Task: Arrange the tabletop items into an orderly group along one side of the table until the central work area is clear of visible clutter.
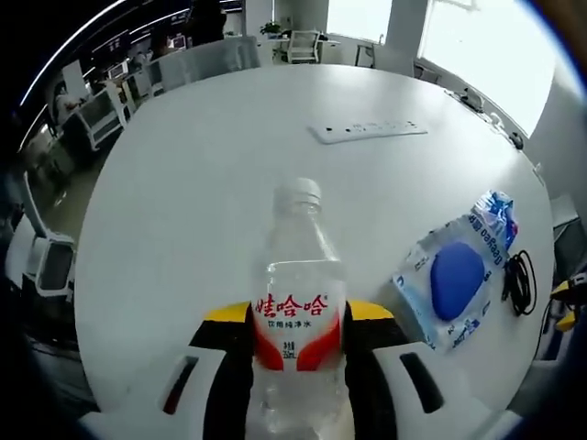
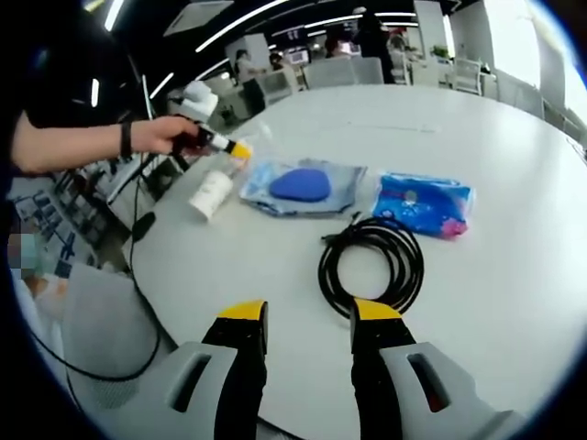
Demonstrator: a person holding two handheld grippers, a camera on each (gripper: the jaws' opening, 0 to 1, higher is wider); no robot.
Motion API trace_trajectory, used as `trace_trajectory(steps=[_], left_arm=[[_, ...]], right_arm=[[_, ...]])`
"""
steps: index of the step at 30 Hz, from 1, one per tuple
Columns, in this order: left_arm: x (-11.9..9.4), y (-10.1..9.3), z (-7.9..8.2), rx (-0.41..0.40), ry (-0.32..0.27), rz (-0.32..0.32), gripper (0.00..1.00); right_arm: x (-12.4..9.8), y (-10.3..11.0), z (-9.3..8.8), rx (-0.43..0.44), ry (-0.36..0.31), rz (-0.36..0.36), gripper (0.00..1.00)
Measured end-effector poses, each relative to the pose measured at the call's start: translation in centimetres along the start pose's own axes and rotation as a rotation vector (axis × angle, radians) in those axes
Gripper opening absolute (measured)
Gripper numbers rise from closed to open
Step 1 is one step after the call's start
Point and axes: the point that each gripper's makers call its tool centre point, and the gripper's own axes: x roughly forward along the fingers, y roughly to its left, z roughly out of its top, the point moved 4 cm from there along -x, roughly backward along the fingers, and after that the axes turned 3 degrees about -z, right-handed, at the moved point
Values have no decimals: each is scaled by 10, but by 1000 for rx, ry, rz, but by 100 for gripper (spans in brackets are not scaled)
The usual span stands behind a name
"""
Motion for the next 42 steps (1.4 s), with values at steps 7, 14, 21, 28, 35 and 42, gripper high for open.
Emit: trace_trajectory(steps=[7, 14, 21, 28, 35, 42], left_arm=[[-11, 7, 2, -9, -40, 27, 37], [-21, 11, -1, -29, -61, 43, 37], [-32, 16, -7, -35, -73, 65, 37], [-42, 31, -12, -53, -92, 87, 37], [-53, 43, -16, -76, -116, 110, 37], [-65, 46, -23, -81, -139, 130, 37]], right_arm=[[1, 2, 0, -4, -4, 5, 34], [-1, 4, -3, -9, -2, 7, 34], [-2, 5, -2, -16, -4, 6, 34], [0, 9, 1, -21, -6, 13, 34], [2, 14, 3, -33, -3, 24, 34], [2, 15, 7, -39, -8, 26, 34]])
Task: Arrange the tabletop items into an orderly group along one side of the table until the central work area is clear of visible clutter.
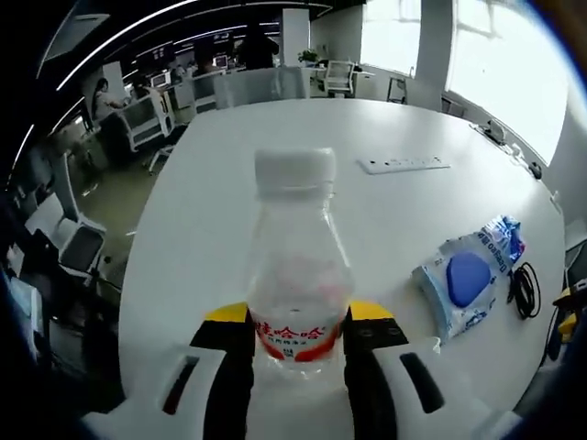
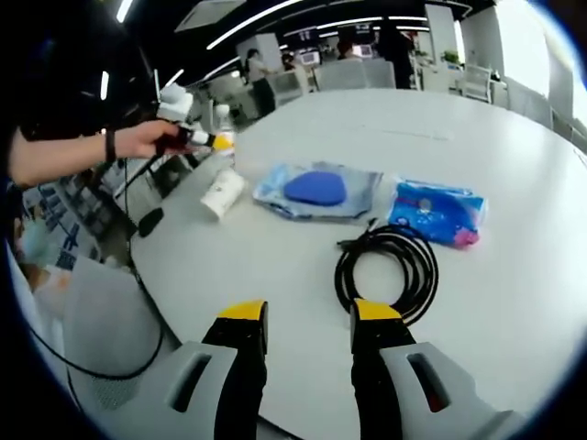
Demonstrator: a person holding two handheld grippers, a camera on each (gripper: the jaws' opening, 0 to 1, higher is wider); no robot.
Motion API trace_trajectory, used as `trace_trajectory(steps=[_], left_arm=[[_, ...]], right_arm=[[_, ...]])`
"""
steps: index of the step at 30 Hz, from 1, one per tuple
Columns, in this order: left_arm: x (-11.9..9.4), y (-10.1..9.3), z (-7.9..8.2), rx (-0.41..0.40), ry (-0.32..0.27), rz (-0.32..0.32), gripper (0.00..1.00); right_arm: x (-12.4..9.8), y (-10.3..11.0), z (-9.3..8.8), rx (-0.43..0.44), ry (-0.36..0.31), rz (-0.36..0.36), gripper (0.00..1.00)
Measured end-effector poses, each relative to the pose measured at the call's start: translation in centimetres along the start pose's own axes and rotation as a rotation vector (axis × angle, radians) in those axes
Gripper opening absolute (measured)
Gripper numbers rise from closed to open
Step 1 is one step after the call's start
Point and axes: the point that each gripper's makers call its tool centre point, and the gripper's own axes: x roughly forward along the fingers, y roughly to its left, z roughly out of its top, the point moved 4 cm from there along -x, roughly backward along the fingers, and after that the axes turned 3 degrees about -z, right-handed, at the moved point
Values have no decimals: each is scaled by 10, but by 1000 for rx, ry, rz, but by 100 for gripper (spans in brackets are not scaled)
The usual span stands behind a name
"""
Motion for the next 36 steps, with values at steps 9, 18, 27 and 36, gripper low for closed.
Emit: trace_trajectory(steps=[9, 18, 27, 36], left_arm=[[-13, -5, -14, 32, -28, 12, 37], [-22, -9, -28, -5, -41, 42, 37], [-21, -10, -27, -75, -58, 109, 37], [-22, -16, -25, -178, -43, 175, 37]], right_arm=[[0, 2, 0, -3, 0, 0, 34], [-1, 6, 3, -8, -3, 2, 34], [-2, 6, 5, -9, -9, -4, 34], [-8, 5, 3, -4, -14, -13, 34]])
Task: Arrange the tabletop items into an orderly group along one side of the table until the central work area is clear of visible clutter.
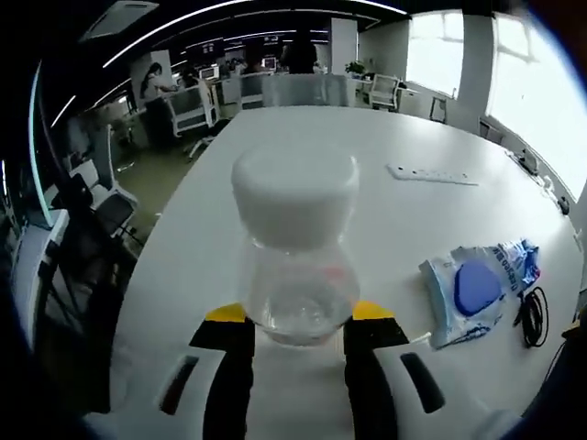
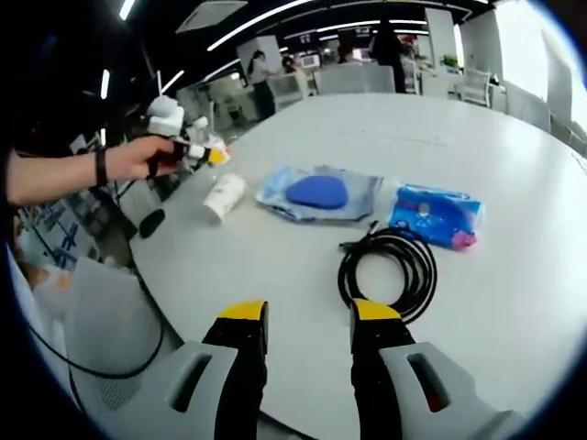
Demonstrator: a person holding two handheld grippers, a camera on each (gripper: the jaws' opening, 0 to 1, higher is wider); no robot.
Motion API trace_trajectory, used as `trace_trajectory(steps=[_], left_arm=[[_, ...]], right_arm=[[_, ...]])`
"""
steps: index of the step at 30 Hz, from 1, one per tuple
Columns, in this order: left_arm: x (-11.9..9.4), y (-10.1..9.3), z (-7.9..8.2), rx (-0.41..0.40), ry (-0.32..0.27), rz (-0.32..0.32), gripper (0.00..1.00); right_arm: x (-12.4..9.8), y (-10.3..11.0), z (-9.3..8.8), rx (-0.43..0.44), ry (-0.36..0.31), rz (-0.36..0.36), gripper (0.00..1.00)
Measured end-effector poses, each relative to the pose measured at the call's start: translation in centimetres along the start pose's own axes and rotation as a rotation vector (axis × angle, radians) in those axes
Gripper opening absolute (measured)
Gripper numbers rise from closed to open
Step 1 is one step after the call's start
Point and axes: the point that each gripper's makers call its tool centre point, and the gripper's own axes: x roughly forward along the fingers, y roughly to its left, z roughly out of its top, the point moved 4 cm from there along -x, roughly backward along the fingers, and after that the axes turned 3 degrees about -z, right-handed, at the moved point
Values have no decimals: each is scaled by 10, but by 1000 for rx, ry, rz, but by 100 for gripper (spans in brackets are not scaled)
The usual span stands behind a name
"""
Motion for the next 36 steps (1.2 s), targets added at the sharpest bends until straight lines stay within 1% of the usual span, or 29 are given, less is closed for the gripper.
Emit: trace_trajectory(steps=[3, 8, 13, 16, 21, 26, 28, 29, 30, 32, 34, 36], left_arm=[[0, -3, 0, -27, -2, 18, 37], [1, -7, 1, -45, 0, 31, 37], [3, -14, 3, -42, -1, 21, 37], [3, -14, 3, -46, 2, 22, 38], [2, -14, 2, -43, 12, 13, 38], [1, -15, 2, -61, 20, -6, 39], [-1, -17, 3, -63, 15, -17, 44], [-1, -18, 5, -85, 0, -30, 48], [-1, -18, 5, -86, 3, -33, 50], [-4, -21, 6, -68, 6, -41, 48], [-6, -22, 6, -68, 4, -49, 50], [-9, -23, 4, -64, 5, -51, 49]], right_arm=[[-1, -1, -1, 4, -1, -3, 34], [-4, -3, -1, 11, -4, -8, 33], [-10, -8, -1, 15, -10, -19, 33], [-12, -12, -2, 17, -9, -28, 33], [-14, -14, -4, 21, -11, -33, 33], [-13, -12, -5, 25, -14, -30, 33], [-13, -11, -5, 26, -15, -28, 34], [-13, -10, -5, 25, -15, -26, 34], [-13, -10, -5, 25, -15, -25, 34], [-13, -10, -5, 26, -16, -24, 34], [-13, -10, -5, 28, -18, -24, 34], [-13, -10, -6, 30, -17, -25, 34]])
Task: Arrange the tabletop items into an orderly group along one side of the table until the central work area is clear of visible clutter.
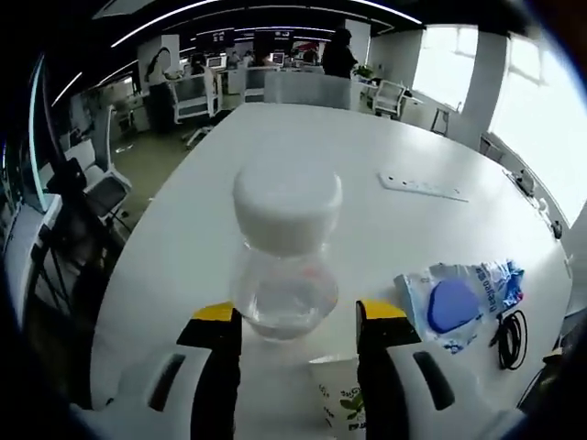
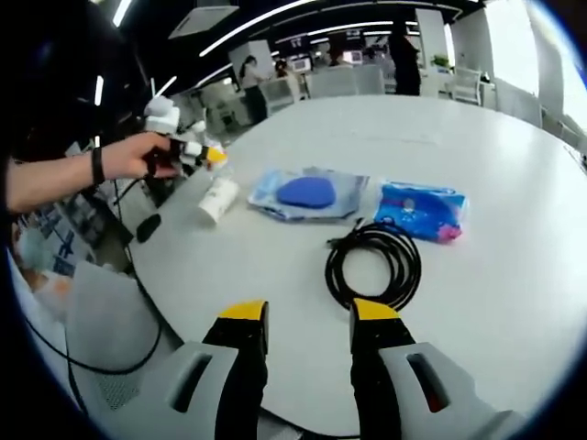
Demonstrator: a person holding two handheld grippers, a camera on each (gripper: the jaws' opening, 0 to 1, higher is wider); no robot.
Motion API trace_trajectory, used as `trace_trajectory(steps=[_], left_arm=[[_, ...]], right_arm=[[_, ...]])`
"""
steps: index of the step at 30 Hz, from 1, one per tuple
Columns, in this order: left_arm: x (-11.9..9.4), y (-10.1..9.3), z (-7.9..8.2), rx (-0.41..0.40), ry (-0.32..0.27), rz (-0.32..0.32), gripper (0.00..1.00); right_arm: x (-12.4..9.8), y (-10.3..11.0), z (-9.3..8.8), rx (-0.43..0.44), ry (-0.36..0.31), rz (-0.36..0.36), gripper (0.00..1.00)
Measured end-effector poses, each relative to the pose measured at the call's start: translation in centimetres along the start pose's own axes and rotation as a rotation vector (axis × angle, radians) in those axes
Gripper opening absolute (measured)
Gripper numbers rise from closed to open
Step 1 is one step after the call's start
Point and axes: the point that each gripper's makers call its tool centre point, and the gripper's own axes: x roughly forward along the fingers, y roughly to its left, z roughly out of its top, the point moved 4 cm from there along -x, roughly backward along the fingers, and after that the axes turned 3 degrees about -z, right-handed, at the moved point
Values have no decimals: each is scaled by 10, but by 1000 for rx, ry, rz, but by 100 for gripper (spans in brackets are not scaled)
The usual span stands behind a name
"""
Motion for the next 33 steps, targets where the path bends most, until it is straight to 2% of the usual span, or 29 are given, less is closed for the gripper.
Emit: trace_trajectory(steps=[16, 27, 33], left_arm=[[-19, 11, -13, -26, -2, -14, 48], [-39, 11, -38, -42, 20, -29, 46], [-48, -1, -53, 5, 43, -54, 46]], right_arm=[[0, 6, -5, 4, -3, 12, 34], [-1, 8, -6, 5, -10, 14, 34], [-2, 10, -6, 3, -14, 16, 34]])
